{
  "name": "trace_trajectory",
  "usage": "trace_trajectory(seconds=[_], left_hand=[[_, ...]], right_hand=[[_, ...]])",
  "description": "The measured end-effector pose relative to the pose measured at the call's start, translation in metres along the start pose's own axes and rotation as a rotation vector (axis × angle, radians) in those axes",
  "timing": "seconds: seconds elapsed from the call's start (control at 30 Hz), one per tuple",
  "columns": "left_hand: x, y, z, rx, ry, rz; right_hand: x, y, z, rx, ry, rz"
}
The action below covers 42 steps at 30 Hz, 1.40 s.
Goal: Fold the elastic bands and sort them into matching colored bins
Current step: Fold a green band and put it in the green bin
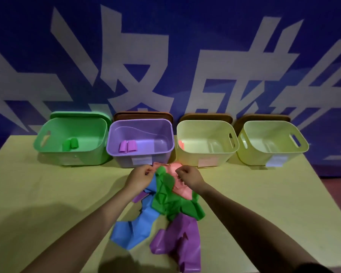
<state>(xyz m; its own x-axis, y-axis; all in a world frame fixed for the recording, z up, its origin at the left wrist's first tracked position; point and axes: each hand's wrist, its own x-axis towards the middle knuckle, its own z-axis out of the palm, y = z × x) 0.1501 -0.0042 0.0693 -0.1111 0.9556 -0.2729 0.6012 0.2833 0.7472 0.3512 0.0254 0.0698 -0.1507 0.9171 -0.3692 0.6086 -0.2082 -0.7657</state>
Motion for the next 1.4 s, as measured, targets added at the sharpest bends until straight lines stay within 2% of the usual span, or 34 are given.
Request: trace_trajectory(seconds=[0.17,0.3,0.47,0.57,0.77,0.9,1.03,1.23,1.33,1.4], left_hand=[[0.004,-0.019,0.036,0.034,0.083,-0.082],[0.025,-0.038,0.061,0.024,0.223,0.012],[0.043,-0.069,0.095,-0.026,0.484,0.139],[0.043,-0.082,0.106,-0.056,0.583,0.234],[0.046,-0.090,0.107,-0.151,0.644,0.285],[0.051,-0.099,0.106,-0.129,0.604,0.326],[0.044,-0.092,0.104,-0.195,0.645,0.389],[0.012,-0.066,0.098,0.039,0.785,0.633],[0.002,-0.054,0.098,-0.006,0.787,0.753],[-0.005,-0.046,0.102,-0.126,0.686,0.775]], right_hand=[[0.020,0.014,0.017,-0.142,-0.052,-0.100],[0.038,0.039,0.043,-0.104,-0.068,-0.219],[0.054,0.076,0.058,-0.034,0.038,-0.338],[0.055,0.091,0.065,-0.020,0.130,-0.430],[0.056,0.102,0.075,0.056,0.226,-0.582],[0.061,0.106,0.080,0.103,0.265,-0.591],[0.061,0.107,0.083,0.190,0.299,-0.606],[0.026,0.101,0.081,0.232,0.386,-0.681],[0.007,0.090,0.071,0.334,0.387,-0.670],[0.000,0.085,0.066,0.427,0.356,-0.651]])
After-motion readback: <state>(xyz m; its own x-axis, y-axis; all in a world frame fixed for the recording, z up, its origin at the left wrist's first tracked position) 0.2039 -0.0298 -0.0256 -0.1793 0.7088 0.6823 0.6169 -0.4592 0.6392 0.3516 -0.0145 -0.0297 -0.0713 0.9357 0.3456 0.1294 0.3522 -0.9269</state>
